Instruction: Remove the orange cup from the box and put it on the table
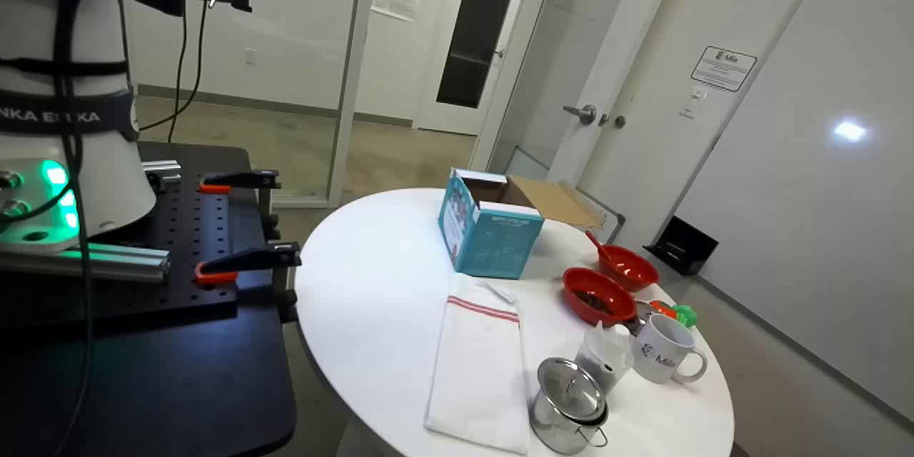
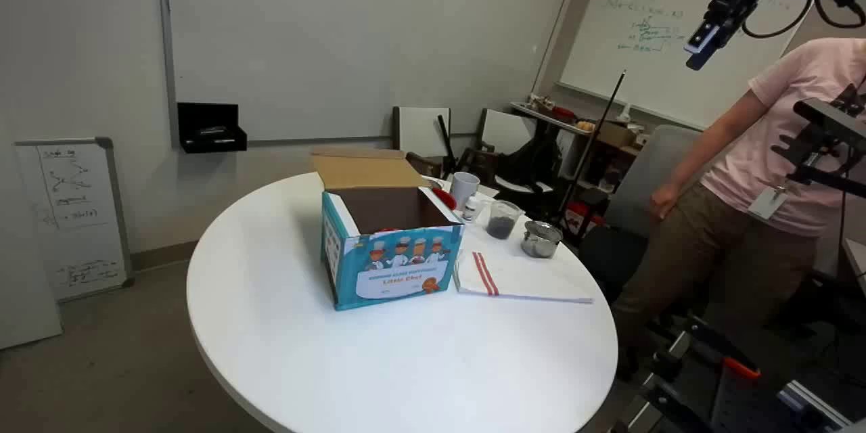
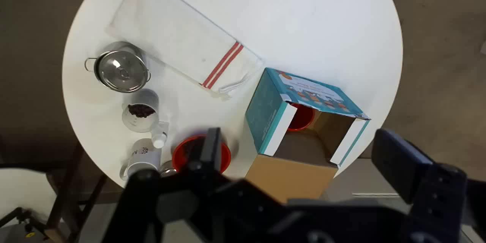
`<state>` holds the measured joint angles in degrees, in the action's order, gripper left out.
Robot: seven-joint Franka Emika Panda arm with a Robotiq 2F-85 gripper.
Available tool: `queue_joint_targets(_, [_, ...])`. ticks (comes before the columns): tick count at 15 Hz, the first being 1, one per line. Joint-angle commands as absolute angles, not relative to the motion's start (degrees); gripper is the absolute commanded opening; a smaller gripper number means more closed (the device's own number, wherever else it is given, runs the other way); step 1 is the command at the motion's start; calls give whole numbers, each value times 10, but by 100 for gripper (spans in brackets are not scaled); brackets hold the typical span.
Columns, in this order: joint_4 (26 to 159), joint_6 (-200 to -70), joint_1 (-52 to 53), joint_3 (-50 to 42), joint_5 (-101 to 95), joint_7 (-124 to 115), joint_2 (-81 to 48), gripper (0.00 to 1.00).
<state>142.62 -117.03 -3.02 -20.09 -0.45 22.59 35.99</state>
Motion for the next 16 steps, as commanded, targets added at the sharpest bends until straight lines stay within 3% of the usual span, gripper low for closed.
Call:
queue_joint_targets(1, [1425, -1169, -43, -190, 4, 232, 357, 100])
queue_joint_targets(13, [1425, -1169, -43, -190, 4, 232, 357, 100])
queue_joint_targets(16, [1397, -1206, -20, -153, 14, 199, 316, 100])
